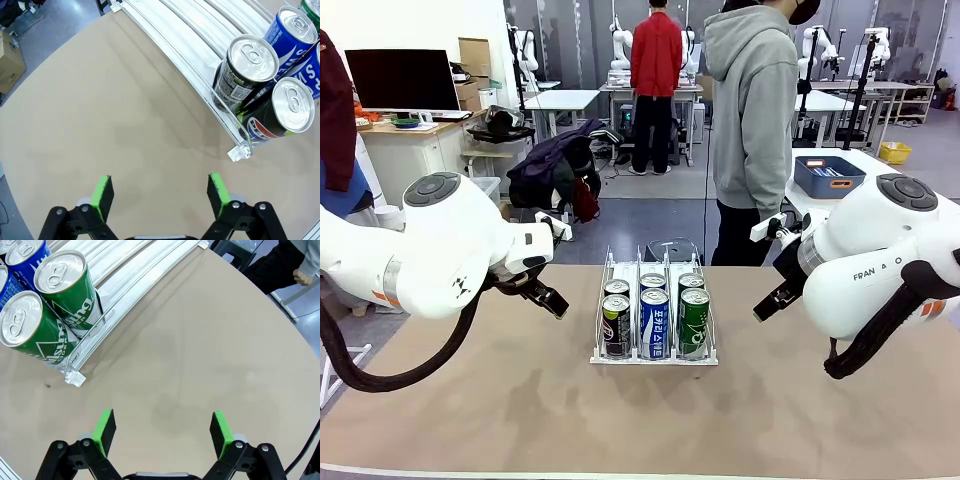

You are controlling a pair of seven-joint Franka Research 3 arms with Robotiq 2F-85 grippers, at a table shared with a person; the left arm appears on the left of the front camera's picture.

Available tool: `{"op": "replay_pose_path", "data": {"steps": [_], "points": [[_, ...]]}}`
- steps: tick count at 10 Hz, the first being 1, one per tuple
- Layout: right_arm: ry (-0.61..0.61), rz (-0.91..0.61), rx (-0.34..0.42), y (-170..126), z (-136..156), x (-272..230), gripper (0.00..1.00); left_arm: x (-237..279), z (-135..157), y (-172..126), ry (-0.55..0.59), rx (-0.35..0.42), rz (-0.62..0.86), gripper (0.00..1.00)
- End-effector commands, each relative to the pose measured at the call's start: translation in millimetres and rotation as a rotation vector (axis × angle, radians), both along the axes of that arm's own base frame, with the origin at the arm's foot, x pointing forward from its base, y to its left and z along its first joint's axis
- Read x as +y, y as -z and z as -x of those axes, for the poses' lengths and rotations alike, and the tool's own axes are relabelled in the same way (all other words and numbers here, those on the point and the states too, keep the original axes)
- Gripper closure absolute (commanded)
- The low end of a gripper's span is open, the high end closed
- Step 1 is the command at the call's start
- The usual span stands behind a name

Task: Fill the beverage cans into the dispenser.
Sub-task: Pick up the Sprite handed by the human.

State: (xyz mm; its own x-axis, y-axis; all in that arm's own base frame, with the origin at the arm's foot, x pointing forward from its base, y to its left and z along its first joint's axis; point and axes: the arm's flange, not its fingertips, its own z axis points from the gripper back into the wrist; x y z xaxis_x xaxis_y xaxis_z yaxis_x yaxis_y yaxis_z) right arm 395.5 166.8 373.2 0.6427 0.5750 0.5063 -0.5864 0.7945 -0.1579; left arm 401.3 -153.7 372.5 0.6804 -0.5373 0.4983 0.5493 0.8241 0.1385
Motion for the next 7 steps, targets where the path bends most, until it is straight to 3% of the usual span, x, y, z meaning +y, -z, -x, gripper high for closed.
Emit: {"op": "replay_pose_path", "data": {"steps": [1, 7], "points": [[0.0, 0.0, 0.0, 0.0, 0.0, -0.1, 0.0, 2.0, -0.7, 0.0, -0.005, 0.001, 0.002, 0.0], [0.0, 0.0, 0.0, 0.0, 0.0, -0.1, 0.0, 2.0, -0.7, 0.0, -0.005, 0.001, 0.002, 0.0]]}}
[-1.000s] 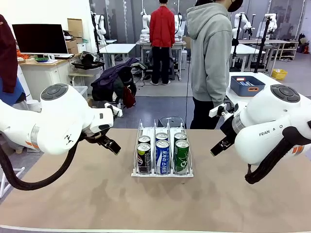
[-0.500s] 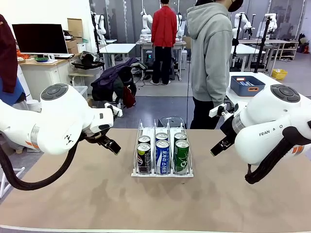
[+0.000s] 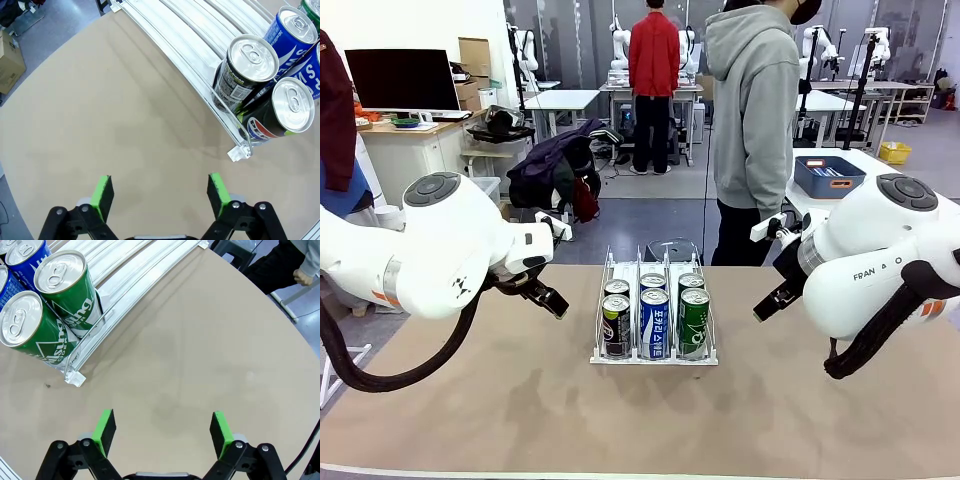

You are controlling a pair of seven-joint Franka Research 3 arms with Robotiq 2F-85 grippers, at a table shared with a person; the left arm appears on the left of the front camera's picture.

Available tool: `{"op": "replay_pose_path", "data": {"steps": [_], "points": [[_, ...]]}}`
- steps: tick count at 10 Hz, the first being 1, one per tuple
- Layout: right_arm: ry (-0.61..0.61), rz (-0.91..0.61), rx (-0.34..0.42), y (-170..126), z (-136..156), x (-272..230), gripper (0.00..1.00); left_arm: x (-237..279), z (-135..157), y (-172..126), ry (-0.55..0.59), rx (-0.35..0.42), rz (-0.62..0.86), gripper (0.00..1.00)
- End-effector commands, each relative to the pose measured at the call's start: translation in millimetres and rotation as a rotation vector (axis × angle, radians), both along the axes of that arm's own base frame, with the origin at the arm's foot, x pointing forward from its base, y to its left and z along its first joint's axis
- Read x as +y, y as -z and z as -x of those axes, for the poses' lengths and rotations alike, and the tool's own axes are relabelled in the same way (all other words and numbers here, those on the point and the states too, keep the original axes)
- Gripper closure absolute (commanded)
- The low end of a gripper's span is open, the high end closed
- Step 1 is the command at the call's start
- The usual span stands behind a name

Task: Fill the beverage cans into the dispenser.
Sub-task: Pick up the Sprite handed by the human.

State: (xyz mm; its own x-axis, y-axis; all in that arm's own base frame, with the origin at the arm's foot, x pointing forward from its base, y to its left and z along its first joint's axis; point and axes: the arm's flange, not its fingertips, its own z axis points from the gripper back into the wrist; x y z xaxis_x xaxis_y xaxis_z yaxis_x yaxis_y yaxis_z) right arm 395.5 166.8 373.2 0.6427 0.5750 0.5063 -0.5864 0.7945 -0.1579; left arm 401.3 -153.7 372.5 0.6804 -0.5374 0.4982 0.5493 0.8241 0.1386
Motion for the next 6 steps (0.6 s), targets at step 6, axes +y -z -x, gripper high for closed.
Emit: {"op": "replay_pose_path", "data": {"steps": [6], "points": [[-0.293, -0.117, 0.114, -35, 11, 13, 0.0, 5, 24, -39, 0.147, 0.086, -0.02, 0.0]]}}
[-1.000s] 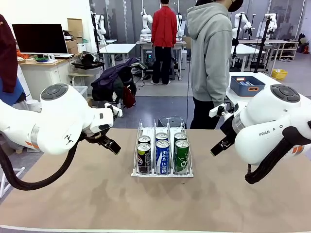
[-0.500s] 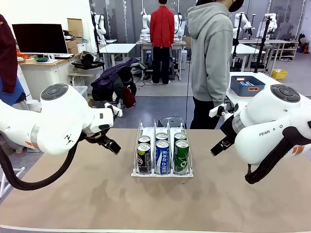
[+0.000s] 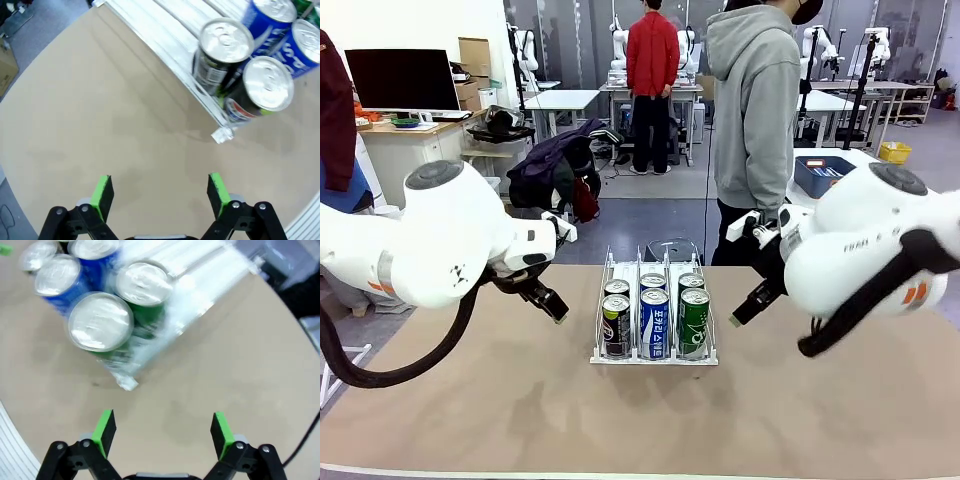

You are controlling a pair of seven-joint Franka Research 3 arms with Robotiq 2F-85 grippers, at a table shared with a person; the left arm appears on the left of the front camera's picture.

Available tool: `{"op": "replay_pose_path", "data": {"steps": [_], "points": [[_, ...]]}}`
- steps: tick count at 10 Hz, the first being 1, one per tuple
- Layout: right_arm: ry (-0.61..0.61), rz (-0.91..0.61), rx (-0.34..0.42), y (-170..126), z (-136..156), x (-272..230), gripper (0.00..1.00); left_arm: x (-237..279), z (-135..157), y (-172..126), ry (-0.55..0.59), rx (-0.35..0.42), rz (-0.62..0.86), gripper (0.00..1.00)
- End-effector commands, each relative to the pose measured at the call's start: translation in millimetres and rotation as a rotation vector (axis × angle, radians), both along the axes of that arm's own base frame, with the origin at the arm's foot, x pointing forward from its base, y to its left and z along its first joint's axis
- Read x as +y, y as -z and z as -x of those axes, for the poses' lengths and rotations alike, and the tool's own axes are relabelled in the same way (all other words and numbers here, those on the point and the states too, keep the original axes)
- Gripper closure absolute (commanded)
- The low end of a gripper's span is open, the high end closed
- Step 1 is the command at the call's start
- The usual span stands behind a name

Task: Fill the beverage cans into the dispenser.
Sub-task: Pick up the Sprite handed by the human.

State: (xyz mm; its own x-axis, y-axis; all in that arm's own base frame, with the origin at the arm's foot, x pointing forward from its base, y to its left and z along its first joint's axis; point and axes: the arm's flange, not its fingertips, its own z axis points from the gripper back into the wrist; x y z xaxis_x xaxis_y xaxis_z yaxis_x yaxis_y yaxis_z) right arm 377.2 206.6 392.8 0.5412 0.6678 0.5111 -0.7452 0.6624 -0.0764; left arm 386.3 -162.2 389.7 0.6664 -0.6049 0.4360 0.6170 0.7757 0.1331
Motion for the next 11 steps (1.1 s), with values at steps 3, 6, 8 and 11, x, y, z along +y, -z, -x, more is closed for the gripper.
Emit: {"op": "replay_pose_path", "data": {"steps": [3, 6, 8, 11], "points": [[-0.166, -0.087, 0.098, -63, -1, -35, 0.0, 34, 22, -75, 0.323, 0.153, 0.133, 0.0], [-0.192, -0.152, 0.087, -113, 1, -72, 0.0, 58, 37, -131, 0.374, 0.077, 0.112, 0.0], [-0.176, -0.168, 0.061, -143, 3, -95, 0.0, 88, 20, -161, 0.392, 0.079, 0.109, 0.0], [-0.132, -0.175, 0.03, -171, 9, -109, 0.0, 114, 13, -185, 0.286, 0.022, 0.163, 0.0]]}}
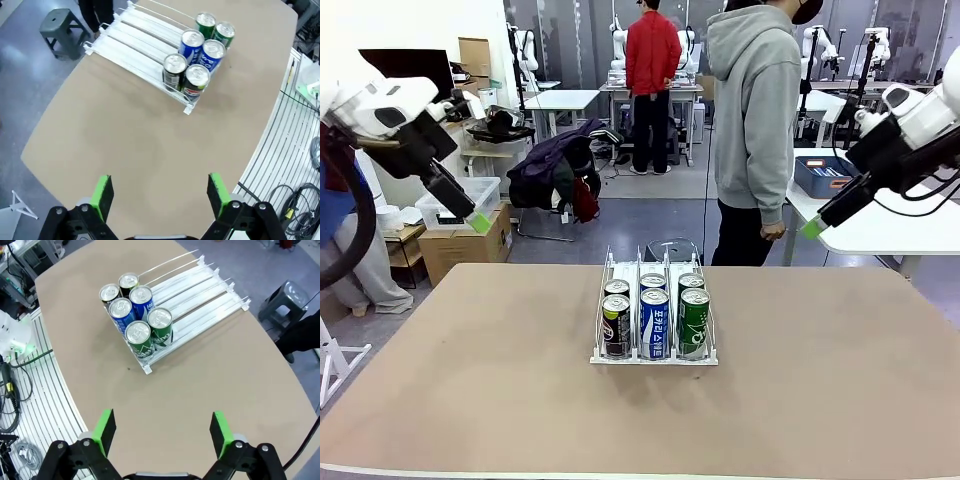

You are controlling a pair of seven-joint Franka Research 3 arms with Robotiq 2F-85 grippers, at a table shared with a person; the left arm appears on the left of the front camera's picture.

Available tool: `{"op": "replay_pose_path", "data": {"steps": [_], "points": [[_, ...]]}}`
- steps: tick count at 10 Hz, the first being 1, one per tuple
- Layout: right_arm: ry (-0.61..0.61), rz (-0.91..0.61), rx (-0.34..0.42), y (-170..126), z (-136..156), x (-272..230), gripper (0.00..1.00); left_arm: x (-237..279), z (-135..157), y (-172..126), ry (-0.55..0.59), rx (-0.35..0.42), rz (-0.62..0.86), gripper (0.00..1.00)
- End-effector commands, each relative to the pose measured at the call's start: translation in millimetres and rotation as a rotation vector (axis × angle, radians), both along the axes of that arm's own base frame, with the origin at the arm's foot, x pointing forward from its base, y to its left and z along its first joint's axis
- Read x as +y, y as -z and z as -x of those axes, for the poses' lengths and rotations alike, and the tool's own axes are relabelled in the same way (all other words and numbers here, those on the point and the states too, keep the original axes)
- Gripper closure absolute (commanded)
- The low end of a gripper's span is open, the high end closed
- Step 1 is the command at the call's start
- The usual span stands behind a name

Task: Fill the beverage cans into the dispenser.
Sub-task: Pick up the Sprite handed by the human.

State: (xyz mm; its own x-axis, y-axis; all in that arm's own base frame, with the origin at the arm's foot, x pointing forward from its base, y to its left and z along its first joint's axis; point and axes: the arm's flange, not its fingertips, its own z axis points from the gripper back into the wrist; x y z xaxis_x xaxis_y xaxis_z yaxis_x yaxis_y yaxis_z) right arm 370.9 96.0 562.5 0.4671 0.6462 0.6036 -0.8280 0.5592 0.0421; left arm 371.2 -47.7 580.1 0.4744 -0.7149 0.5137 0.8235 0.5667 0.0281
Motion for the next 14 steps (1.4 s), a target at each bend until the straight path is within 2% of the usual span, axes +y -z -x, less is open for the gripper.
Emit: {"op": "replay_pose_path", "data": {"steps": [1, 2, 4, 5, 6, 8, 10, 12, 14], "points": [[-0.009, 0.002, 0.014, 8, -1, 4, 0.0, -17, 7, 26, -0.179, -0.124, -0.02, 0.0], [-0.009, 0.002, 0.014, 8, -1, 4, 0.0, 0, 0, 0, 0.0, 0.0, 0.0, 0.0], [-0.009, 0.002, 0.014, 8, -1, 4, 0.0, 0, 0, 0, 0.0, 0.0, 0.0, 0.0], [-0.009, 0.002, 0.014, 8, -1, 4, 0.0, -3, 0, 4, -0.053, -0.033, -0.011, 0.0], [-0.003, 0.018, 0.008, 5, -1, 5, 0.0, -2, -10, -13, -0.056, 0.022, 0.07, 0.0], [0.029, -0.037, 0.067, -41, -3, -4, 0.0, 6, -17, -58, -0.068, 0.102, 0.202, 0.0], [-0.016, -0.077, 0.086, -86, -6, -18, 0.0, 9, -13, -88, -0.025, 0.102, 0.246, 0.0], [0.009, -0.111, 0.075, -127, -9, -31, 0.0, 19, -6, -120, 0.003, 0.03, 0.301, 0.0], [0.063, -0.099, 0.013, -173, -6, -44, 0.0, 26, 4, -136, -0.004, -0.016, 0.308, 0.0]]}}
